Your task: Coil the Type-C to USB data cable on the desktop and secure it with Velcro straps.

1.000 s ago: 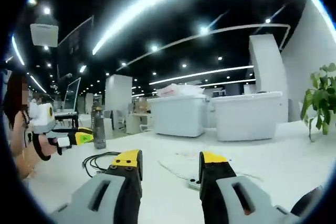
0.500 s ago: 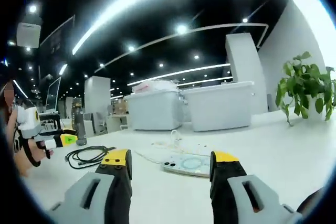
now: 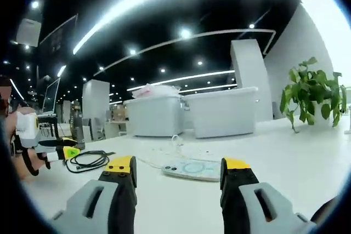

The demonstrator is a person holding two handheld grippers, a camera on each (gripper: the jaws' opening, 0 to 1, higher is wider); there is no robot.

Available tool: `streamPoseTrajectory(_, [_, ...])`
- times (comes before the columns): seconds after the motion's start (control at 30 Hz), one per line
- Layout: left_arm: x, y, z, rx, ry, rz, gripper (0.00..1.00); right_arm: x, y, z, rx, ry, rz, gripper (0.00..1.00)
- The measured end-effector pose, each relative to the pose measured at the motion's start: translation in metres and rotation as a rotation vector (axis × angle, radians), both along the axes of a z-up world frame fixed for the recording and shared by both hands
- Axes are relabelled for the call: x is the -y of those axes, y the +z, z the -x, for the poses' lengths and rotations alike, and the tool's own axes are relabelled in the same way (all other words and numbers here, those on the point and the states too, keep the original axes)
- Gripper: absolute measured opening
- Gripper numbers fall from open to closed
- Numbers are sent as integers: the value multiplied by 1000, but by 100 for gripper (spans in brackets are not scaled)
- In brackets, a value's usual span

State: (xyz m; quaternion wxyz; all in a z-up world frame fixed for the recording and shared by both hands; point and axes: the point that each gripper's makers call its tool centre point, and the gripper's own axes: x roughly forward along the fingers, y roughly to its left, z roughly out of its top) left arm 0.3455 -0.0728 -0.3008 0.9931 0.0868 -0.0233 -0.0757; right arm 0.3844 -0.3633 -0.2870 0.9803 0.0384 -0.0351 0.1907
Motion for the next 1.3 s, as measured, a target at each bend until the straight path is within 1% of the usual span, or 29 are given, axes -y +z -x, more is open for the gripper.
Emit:
streamPoseTrajectory(0.13, [-5, 0, -1, -9, 8, 17, 36, 2, 1, -1, 2, -5, -9, 60])
streamPoseTrajectory(0.27, [-7, 2, 0, 0, 12, 33, 36, 2, 0, -2, 0, -2, -17, 60])
streamPoseTrajectory(0.47, [-7, 3, -1, -1, 8, 38, 36, 3, -1, -3, -3, -7, -11, 60])
streamPoseTrajectory(1.17, [-3, 2, 1, -3, -2, 25, 36, 1, -1, -3, -4, 0, -8, 60])
streamPoseTrajectory(1.3, [-3, 1, 1, -11, -2, 23, 36, 0, -1, -2, -6, 3, -7, 60])
